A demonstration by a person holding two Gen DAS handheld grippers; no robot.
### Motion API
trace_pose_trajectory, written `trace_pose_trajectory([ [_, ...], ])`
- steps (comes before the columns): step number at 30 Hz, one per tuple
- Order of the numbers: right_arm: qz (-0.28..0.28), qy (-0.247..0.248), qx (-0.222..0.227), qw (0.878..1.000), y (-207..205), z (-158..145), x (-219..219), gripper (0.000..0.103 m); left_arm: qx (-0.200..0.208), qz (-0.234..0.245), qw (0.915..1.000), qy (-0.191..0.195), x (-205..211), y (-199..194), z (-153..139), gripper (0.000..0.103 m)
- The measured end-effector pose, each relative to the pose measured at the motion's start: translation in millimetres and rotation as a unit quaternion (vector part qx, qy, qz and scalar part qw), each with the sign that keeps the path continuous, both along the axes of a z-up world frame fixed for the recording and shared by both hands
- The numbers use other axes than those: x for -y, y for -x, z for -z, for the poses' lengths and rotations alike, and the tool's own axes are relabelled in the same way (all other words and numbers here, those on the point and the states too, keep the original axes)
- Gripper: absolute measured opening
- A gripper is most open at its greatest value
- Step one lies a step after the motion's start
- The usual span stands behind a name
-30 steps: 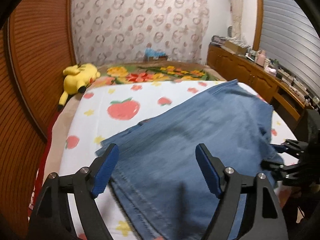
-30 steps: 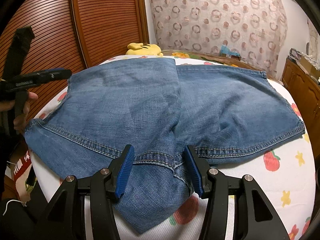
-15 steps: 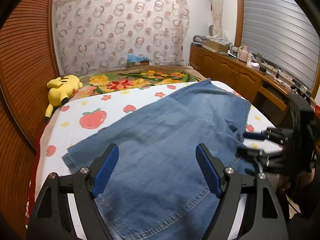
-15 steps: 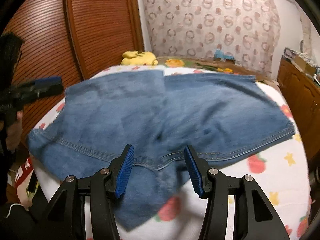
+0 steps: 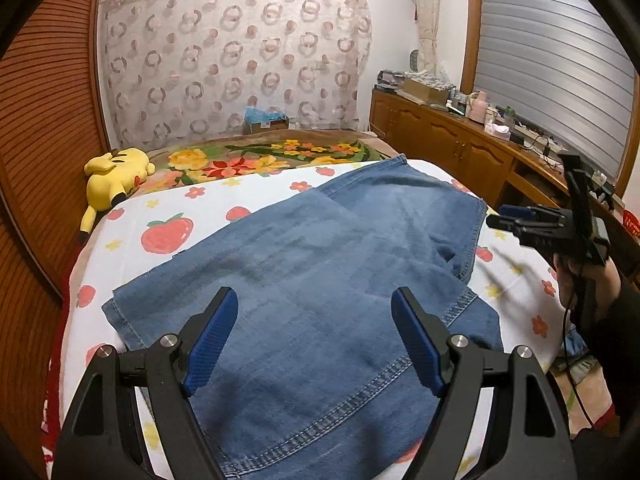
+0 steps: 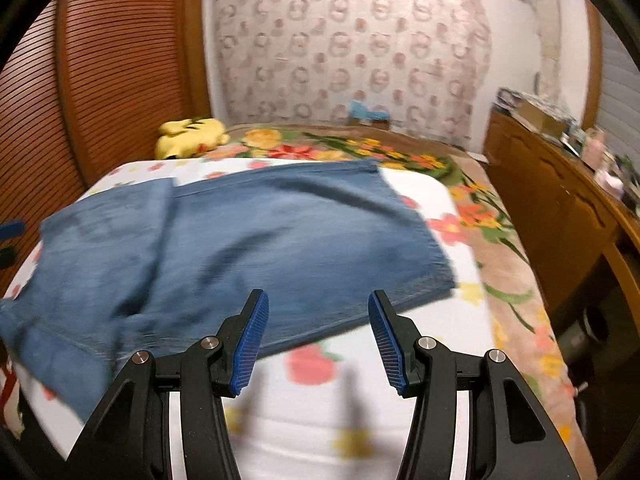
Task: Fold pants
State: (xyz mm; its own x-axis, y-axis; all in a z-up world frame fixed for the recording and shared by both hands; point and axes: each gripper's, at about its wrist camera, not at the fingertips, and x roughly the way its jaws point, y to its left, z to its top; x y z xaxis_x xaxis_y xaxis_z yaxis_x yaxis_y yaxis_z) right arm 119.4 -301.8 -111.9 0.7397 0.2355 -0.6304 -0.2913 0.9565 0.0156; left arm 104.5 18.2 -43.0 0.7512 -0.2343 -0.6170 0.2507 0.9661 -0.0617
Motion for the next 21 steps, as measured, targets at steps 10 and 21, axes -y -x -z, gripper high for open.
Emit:
trace_pose_trajectory([
  [10,0.067,-0.024,-0.043,0.996,-47,10,32,0.054,-0.009,-0.003,1.0,-0.001,1,-1,8,0.08],
  [21,0.1,-0.024,-0.073,0.992,-75,16,49,0.054,-0.015,-0.01,0.9998,-0.002,-7,1,13,0.08],
])
